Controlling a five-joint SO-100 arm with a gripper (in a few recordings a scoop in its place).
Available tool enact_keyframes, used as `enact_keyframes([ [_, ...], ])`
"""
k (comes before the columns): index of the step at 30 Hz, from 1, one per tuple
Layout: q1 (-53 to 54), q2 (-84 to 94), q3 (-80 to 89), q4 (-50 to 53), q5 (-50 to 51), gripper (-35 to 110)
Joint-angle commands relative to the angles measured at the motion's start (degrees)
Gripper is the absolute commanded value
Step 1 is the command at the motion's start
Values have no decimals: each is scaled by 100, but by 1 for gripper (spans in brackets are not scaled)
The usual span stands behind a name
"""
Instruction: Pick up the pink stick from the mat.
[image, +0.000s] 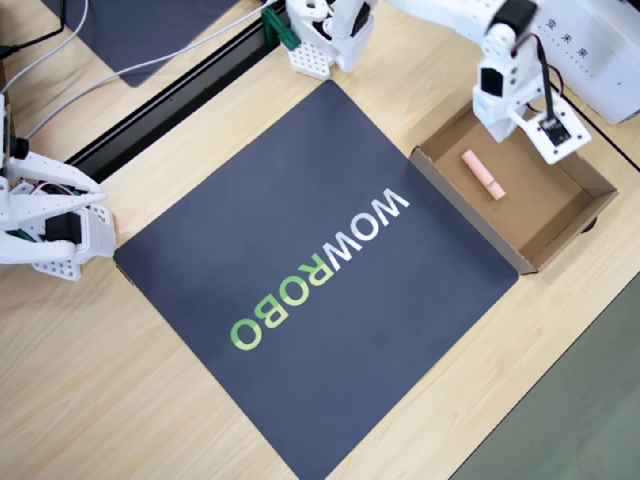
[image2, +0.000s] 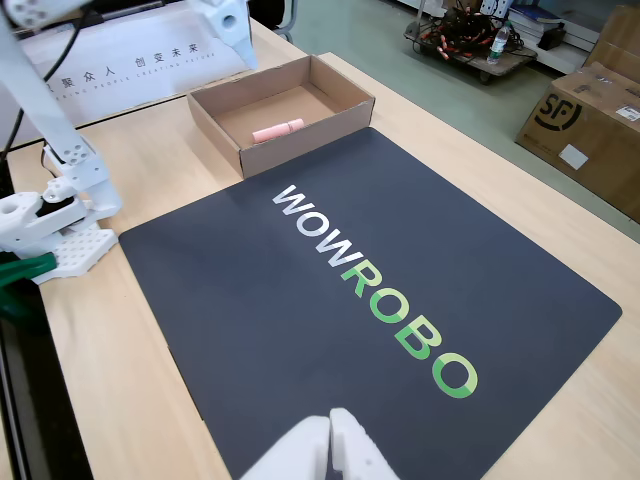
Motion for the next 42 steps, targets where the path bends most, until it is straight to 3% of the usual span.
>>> enact_keyframes([
  [1, -79, 1160, 800, -158, -9, 0],
  [29, 264, 7682, 6759, -642, -853, 0],
  [42, 571, 9105, 9123, -598, -1485, 0],
])
